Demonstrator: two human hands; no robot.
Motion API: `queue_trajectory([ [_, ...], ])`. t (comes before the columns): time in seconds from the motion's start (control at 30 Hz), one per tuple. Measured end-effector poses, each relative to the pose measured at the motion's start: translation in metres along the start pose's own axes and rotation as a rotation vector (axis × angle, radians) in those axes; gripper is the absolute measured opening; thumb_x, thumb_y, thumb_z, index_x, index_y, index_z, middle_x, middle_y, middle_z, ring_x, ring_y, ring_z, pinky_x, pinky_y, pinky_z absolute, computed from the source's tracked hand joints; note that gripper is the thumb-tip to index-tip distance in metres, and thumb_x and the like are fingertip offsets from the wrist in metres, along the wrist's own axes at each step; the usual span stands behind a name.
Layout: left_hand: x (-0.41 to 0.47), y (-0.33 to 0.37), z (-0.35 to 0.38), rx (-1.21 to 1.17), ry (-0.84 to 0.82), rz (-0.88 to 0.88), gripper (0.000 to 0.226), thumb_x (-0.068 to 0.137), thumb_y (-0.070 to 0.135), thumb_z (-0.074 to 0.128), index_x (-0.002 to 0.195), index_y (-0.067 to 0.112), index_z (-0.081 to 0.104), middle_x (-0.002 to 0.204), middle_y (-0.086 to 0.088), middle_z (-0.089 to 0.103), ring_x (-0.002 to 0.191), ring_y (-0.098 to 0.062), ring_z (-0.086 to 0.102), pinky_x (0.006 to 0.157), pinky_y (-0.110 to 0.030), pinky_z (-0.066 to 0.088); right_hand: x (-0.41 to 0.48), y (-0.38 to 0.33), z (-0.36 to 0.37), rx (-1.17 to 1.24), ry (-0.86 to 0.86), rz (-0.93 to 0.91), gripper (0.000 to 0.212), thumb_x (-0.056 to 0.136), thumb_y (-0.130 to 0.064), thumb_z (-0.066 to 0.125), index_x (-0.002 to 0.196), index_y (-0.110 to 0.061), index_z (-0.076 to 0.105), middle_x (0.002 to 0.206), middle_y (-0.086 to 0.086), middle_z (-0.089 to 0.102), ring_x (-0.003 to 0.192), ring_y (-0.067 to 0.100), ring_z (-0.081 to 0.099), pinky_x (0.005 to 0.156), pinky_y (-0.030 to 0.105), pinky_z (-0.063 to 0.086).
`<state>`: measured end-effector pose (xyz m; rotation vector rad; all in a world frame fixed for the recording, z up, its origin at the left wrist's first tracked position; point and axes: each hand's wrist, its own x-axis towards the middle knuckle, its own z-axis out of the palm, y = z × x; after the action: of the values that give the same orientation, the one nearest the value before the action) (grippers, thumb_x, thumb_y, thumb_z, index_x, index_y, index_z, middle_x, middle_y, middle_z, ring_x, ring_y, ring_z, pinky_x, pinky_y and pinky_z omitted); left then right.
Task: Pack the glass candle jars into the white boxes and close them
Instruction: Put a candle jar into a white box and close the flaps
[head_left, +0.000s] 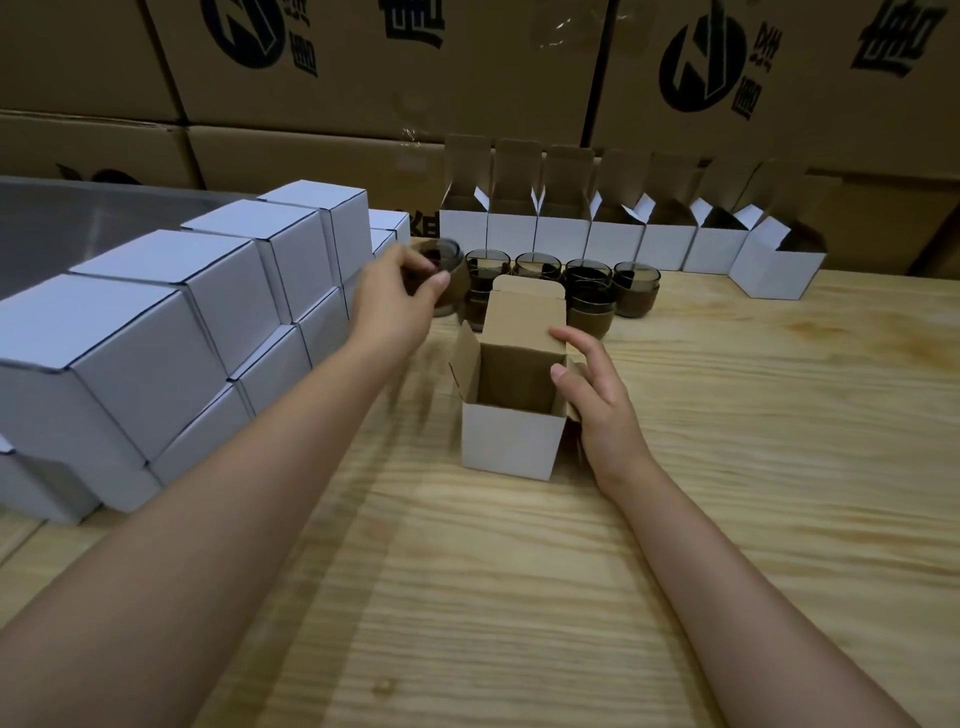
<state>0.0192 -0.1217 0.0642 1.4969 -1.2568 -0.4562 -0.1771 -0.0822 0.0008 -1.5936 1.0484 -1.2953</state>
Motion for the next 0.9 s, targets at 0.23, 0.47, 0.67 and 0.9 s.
queue_trajectory([
  [0.23,-0.043,0.061,-0.037,0.054,0.037,0.243,0.015,0.085,0.031,0.069,0.083,0.032,0.055,0.102,0.007,0.059,0.096,-0.009,0.057,0.070,-0.016,0.042,-0.001,-0.003,0.001,0.025,-0.025,0.000,0.036,0.081,-0.049,0.051,0.116,-0.048,0.054,0.120,0.002,0.058,0.118,0.017,0.053,0.106,0.047,0.039],
  [0.47,-0.083,0.065,-0.026,0.369,-0.108,0.300,0.020,0.081,0.049,0.068,0.083,0.034,0.055,0.097,0.009,0.063,0.100,-0.017,0.058,0.093,-0.038,0.040,0.000,-0.001,0.002,0.085,-0.026,-0.023,0.032,0.087,-0.040,0.047,0.118,-0.041,0.054,0.125,-0.005,0.058,0.114,0.007,0.056,0.095,0.027,0.045],
  [0.67,-0.089,0.057,-0.011,0.622,-0.106,0.412,0.030,0.082,0.060,0.060,0.092,0.032,0.057,0.099,0.002,0.064,0.099,-0.020,0.055,0.099,-0.039,0.023,0.001,0.002,0.002,0.083,-0.014,-0.024,0.044,0.094,-0.037,0.039,0.134,-0.022,0.049,0.128,0.000,0.058,0.119,0.010,0.054,0.099,0.027,0.043],
  [0.9,-0.090,0.051,-0.001,0.857,-0.180,0.414,0.036,0.077,0.064,0.061,0.091,0.031,0.067,0.099,0.002,0.064,0.112,-0.020,0.051,0.112,-0.044,0.010,0.002,0.002,0.000,0.028,0.008,-0.018,0.032,0.104,-0.021,0.032,0.131,-0.025,0.049,0.123,-0.021,0.052,0.108,-0.017,0.049,0.088,0.004,0.038],
])
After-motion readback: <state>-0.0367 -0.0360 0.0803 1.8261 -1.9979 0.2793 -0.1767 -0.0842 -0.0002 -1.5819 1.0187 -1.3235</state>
